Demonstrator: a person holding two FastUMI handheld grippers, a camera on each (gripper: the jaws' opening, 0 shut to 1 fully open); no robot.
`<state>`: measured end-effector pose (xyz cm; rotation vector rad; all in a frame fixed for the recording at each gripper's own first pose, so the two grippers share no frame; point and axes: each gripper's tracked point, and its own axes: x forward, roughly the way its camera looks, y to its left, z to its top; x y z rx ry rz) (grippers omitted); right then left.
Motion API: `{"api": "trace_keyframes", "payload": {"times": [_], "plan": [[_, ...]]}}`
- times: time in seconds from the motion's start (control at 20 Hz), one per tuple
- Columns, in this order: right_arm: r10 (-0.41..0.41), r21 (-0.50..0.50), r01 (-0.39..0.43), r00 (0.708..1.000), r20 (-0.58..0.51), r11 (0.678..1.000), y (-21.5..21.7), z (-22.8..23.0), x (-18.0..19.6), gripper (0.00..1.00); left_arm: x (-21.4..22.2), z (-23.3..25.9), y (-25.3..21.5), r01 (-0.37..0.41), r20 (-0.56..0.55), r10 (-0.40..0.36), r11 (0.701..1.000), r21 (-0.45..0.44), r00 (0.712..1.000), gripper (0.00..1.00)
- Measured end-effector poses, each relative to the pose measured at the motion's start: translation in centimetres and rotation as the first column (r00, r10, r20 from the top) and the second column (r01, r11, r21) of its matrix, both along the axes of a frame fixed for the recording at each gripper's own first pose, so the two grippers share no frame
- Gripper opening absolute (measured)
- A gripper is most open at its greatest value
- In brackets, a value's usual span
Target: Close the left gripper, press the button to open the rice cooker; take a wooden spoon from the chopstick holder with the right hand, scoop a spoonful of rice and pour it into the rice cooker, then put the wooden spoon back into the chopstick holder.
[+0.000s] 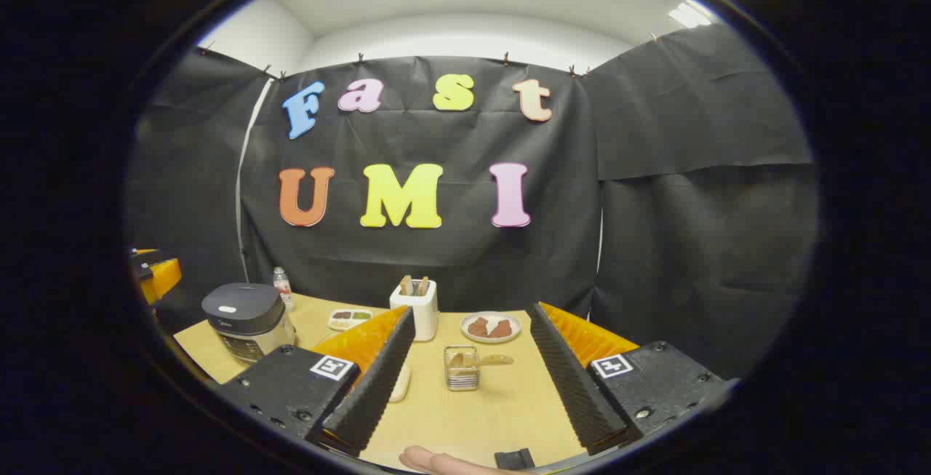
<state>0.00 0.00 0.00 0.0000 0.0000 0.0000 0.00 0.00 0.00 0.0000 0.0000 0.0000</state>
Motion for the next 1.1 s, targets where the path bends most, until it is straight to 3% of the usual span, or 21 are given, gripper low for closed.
{"api": "trace_keyframes", "payload": {"times": [0.25, 0.8, 0.9, 1.1], "plan": [[0.006, 0.007, -0.006, 1.000, 0.010, 1.000, -0.3, 0.2, 0.1, 1.00, -0.2, 0.7, -0.6, 0.052, 0.030, -0.051, 0.997, -0.052, 0.998, 0.96], [-0.020, -0.003, 0.020, 0.999, 0.038, 1.000, -1.2, 1.0, 0.0, 1.00, 0.5, 1.0, 0.8, 0.036, 0.026, -0.034, 0.997, -0.062, 0.999, 0.95], [-0.022, 0.004, 0.022, 0.999, 0.046, 1.000, -1.2, 1.3, 0.2, 1.00, 1.0, 0.6, 1.3, 0.025, 0.012, -0.024, 0.998, -0.063, 1.000, 0.95], [-0.002, 0.020, 0.001, 0.998, 0.057, 1.000, -0.8, 1.3, 0.1, 0.97, 2.5, -0.7, 3.4, -0.076, -0.038, 0.073, 0.992, -0.098, 0.997, 0.95]]}}
